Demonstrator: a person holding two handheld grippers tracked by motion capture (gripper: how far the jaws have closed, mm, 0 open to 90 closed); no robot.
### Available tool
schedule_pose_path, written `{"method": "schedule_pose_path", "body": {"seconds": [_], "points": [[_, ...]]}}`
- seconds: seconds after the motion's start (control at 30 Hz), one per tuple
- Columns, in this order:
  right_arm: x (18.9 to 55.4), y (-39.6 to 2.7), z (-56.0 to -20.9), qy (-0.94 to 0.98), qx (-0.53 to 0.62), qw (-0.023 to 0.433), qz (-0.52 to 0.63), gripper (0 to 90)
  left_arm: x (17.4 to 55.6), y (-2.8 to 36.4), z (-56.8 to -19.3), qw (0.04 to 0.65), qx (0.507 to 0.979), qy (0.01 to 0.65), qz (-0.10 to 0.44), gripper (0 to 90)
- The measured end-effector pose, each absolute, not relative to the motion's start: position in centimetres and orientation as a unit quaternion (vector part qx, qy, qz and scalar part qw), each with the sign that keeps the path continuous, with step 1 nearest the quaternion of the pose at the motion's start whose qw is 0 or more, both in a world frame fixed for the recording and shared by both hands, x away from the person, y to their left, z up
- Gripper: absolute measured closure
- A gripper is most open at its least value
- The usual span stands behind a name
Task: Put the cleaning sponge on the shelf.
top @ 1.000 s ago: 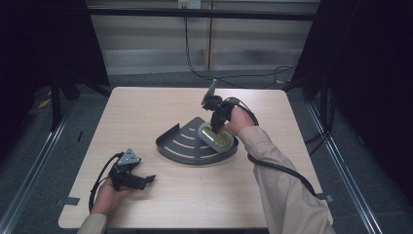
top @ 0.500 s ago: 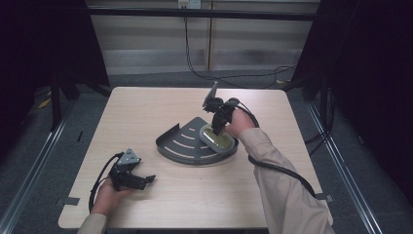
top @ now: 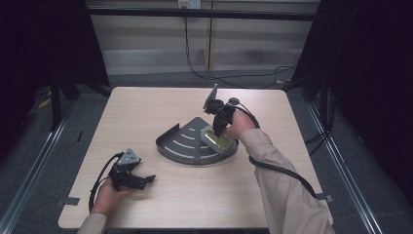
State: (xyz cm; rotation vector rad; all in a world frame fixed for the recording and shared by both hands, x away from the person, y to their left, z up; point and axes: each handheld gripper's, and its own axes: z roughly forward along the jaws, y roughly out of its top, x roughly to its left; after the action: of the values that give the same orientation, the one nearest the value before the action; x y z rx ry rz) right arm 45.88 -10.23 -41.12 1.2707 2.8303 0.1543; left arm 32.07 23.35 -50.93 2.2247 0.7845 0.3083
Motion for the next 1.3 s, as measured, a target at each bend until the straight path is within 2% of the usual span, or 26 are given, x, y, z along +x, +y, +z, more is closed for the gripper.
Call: {"method": "schedule_pose_path", "body": {"seconds": [0.97,1.13,1.3], "points": [[45.75,-10.17,-41.71,0.912,0.406,0.017,0.049,69.6,32.07,23.35,-50.93,0.372,0.868,0.306,0.12,10.3],[45.76,-10.33,-41.85,0.912,0.407,0.018,0.051,62.5,32.07,23.35,-50.93,0.372,0.868,0.306,0.12,10.3],[45.7,-10.53,-41.8,0.909,0.412,0.021,0.062,51.2,32.07,23.35,-50.93,0.372,0.868,0.306,0.12,10.3]]}}
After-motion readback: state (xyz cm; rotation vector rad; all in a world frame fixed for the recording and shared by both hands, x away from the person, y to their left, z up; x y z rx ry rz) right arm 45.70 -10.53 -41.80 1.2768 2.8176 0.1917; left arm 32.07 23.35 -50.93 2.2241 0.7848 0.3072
